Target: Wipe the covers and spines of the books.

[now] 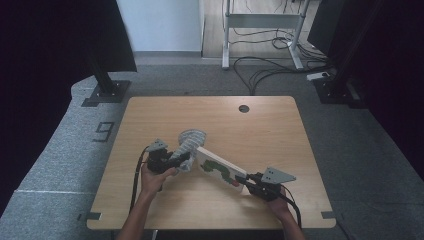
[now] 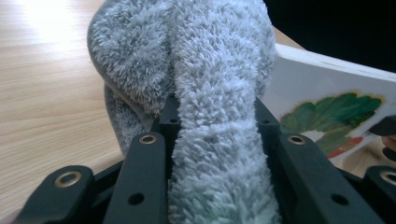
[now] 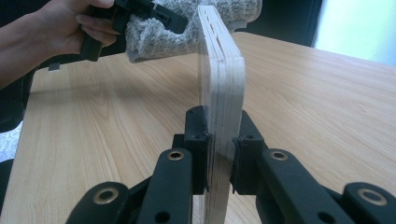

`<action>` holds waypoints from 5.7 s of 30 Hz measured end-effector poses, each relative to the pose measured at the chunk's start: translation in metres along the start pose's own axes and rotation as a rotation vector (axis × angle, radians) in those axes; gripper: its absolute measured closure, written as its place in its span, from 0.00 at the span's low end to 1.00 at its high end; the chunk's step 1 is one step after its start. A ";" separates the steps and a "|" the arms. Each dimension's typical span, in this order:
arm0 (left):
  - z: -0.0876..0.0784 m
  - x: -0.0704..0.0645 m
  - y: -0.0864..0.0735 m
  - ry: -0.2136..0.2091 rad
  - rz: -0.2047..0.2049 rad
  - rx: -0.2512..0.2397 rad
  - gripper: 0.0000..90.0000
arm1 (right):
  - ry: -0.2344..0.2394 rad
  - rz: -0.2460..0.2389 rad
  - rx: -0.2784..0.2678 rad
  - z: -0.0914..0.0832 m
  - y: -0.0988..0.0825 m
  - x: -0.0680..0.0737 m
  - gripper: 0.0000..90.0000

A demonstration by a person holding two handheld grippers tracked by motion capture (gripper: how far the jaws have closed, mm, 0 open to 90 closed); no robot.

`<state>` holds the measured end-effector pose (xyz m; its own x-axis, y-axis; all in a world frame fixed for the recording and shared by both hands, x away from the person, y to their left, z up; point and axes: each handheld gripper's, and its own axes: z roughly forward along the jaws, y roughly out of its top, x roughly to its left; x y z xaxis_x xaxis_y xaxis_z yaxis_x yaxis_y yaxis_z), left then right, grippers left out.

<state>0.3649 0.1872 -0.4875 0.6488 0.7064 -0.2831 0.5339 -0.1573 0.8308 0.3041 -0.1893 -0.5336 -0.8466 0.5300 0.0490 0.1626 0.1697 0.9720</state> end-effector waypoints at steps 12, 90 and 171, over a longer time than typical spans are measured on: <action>0.006 -0.008 -0.002 -0.005 0.033 0.024 0.74 | -0.001 -0.002 0.000 0.000 0.000 0.000 0.88; 0.030 -0.009 -0.018 0.071 0.091 0.149 0.74 | -0.001 0.003 -0.002 0.000 0.000 0.001 0.87; 0.000 0.029 -0.012 0.165 0.018 0.179 0.72 | -0.001 -0.012 0.000 0.000 0.000 0.002 0.87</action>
<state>0.3771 0.2092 -0.5055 0.5695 0.8033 -0.1744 0.6201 -0.2806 0.7326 0.3028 -0.1883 -0.5339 -0.8481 0.5285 0.0374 0.1525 0.1759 0.9725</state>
